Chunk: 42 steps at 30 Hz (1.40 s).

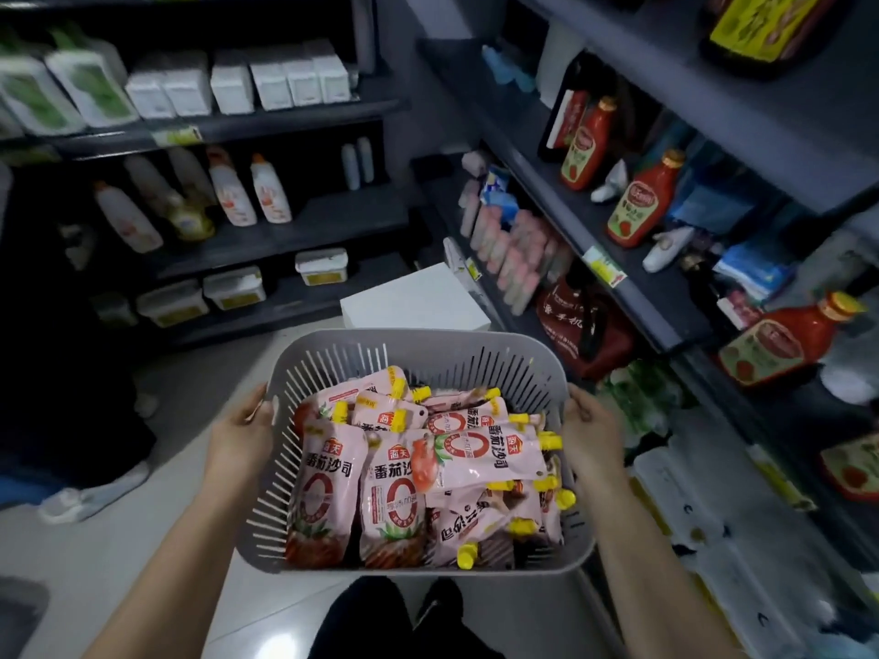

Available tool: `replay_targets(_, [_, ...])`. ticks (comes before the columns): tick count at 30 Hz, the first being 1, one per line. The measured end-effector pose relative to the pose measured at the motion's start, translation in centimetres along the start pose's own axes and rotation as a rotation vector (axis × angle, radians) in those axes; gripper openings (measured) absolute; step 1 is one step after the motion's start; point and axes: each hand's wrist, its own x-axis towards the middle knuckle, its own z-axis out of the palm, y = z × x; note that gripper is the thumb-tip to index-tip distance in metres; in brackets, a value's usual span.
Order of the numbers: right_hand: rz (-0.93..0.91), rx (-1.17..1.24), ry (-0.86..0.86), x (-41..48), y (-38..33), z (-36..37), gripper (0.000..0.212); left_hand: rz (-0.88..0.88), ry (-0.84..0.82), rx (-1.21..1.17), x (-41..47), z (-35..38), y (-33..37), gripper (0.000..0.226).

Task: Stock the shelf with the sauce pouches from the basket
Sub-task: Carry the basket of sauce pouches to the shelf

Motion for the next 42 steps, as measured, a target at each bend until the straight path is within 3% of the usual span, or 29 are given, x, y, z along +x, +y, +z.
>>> replay_targets(23, [-0.122, -0.136, -0.251, 27.9, -13.7, 11.4, 0.032, -0.13, 0.251, -0.116, 16.7, 12.0, 10.5, 0.036])
replay_targets(42, [-0.177, -0.156, -0.446, 38.3, -18.2, 21.3, 0.035, -0.228, 0.436, -0.262, 23.3, 16.1, 11.4, 0.033])
